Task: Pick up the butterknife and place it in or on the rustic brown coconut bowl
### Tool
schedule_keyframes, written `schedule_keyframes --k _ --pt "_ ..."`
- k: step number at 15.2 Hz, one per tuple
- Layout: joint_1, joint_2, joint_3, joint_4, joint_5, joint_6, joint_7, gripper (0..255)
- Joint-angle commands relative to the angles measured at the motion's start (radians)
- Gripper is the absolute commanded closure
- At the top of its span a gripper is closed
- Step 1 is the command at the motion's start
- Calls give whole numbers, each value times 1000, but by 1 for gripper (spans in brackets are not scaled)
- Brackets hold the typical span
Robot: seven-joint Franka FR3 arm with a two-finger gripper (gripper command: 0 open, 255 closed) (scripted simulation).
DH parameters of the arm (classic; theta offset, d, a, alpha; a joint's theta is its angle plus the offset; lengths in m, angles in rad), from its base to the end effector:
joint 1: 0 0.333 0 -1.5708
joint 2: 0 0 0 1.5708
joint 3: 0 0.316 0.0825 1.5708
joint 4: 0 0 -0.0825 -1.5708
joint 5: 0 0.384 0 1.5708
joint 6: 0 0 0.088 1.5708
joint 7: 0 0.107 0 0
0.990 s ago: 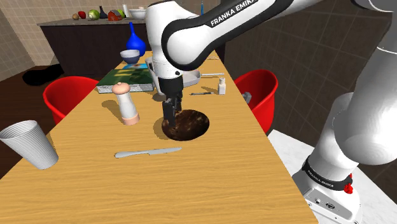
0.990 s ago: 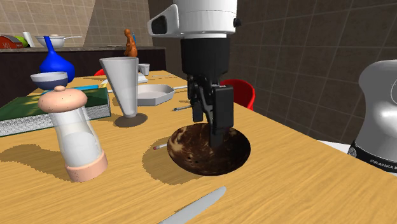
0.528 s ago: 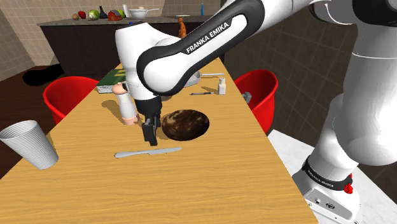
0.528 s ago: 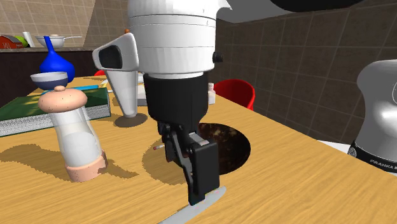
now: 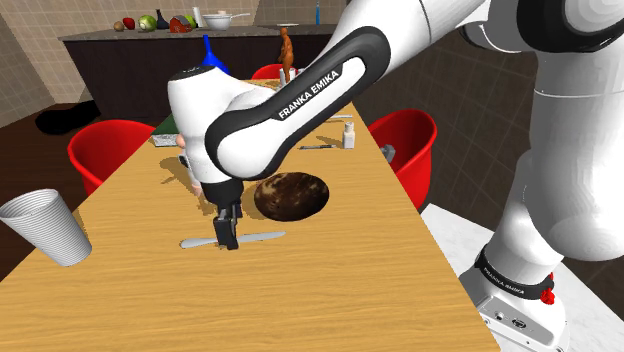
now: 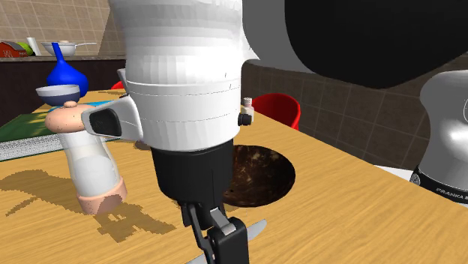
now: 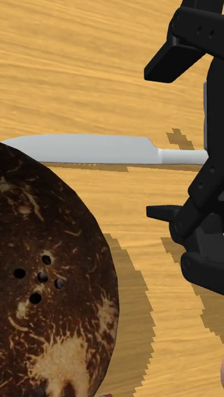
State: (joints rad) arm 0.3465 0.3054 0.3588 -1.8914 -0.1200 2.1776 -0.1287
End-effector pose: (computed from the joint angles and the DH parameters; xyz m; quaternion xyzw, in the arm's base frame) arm 0.4817 0.3888 0.3538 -0.9032 -0.4291 -0.0003 0.0038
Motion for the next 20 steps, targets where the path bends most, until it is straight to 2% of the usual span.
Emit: schedule_keyframes --k 1,9,10,20 --pt "2 14 -2 -10 -7 23 4 0" --pt "3 18 -3 -13 -9 30 5 0" --pt "3 18 -3 -13 -9 30 5 255" --pt "2 11 -2 -8 -5 18 3 255"
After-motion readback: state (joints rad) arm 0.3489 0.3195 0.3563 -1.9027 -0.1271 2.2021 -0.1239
